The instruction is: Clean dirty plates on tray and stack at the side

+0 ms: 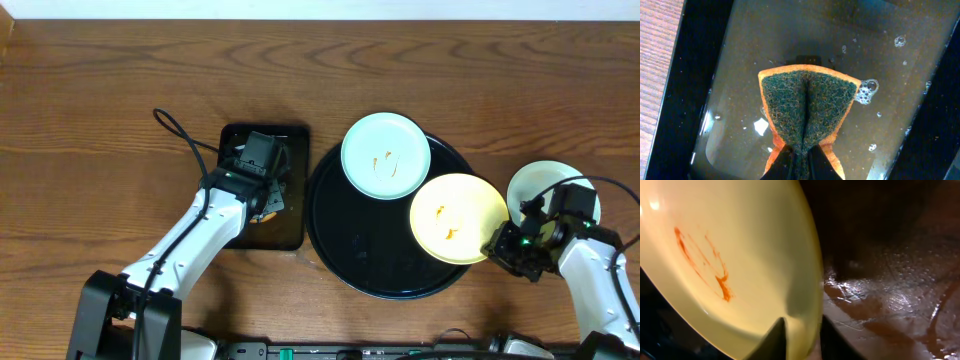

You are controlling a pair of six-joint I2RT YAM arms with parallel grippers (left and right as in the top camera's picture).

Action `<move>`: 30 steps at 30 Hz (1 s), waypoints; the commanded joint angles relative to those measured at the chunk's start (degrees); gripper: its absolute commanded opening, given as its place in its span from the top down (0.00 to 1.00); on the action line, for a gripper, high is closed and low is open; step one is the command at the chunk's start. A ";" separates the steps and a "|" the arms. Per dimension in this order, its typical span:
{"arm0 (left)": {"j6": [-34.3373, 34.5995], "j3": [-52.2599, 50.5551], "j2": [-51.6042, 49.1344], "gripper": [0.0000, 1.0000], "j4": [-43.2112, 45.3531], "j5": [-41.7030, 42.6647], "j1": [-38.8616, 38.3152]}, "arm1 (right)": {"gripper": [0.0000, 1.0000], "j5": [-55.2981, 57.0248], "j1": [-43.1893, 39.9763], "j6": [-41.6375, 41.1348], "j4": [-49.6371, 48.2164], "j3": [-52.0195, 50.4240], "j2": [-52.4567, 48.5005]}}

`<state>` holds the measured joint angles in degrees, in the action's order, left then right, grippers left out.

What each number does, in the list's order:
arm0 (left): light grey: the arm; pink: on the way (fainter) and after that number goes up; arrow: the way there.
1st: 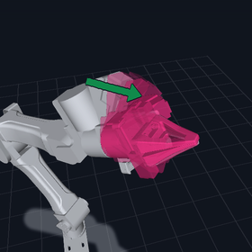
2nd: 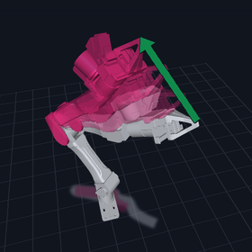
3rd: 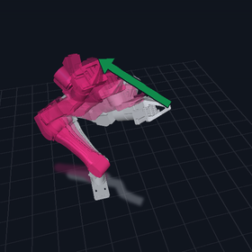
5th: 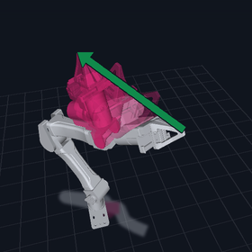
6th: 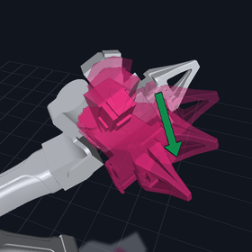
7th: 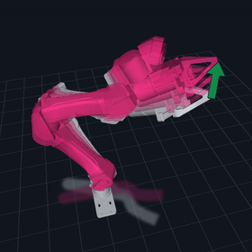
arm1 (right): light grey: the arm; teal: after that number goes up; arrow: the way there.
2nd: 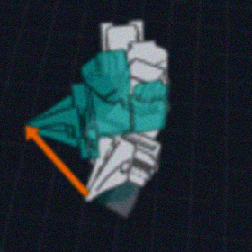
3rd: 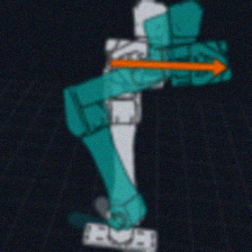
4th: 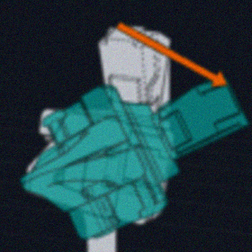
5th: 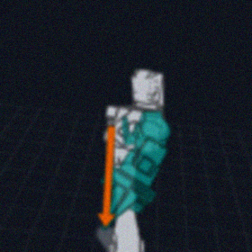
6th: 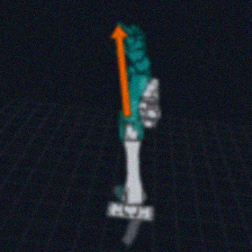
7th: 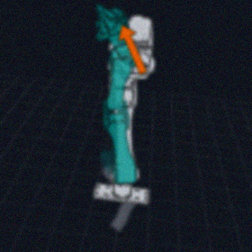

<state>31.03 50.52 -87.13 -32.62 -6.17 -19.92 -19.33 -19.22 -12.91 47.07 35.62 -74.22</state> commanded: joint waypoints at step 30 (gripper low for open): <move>-2.47 0.15 0.07 0.93 7.89 20.00 -10.97 | 0.99 -0.61 21.92 -3.50 -3.19 -0.24 0.04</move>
<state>29.65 50.52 -87.13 -26.20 9.13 -26.92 -19.44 0.75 -14.85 44.47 35.53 -74.22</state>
